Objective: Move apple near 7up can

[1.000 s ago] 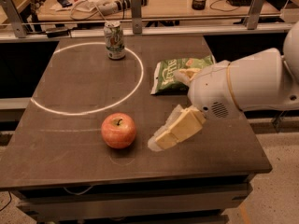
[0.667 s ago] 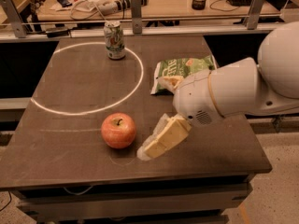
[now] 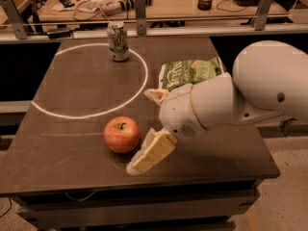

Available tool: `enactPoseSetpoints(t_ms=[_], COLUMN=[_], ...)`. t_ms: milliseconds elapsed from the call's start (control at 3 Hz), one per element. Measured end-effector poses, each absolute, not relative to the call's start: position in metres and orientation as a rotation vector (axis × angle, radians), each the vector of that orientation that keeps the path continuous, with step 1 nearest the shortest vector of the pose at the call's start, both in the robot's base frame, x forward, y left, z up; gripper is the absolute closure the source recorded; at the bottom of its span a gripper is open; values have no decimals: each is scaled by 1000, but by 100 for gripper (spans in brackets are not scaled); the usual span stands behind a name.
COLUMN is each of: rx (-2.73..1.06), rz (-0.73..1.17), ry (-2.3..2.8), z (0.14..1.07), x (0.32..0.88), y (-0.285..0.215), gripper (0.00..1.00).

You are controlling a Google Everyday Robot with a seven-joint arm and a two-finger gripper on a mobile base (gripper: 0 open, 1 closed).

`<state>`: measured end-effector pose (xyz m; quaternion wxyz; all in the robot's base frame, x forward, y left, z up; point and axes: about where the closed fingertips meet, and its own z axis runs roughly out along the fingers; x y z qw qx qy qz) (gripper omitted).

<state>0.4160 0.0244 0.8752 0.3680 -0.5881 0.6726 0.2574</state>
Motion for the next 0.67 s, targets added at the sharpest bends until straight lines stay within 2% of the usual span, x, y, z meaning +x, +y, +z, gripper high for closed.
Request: enactPoseSetpoints(t_ms=[667], rx=[-1530], rz=[735], ry=[1731], z=[846], x=[413], y=[51], gripper=[0])
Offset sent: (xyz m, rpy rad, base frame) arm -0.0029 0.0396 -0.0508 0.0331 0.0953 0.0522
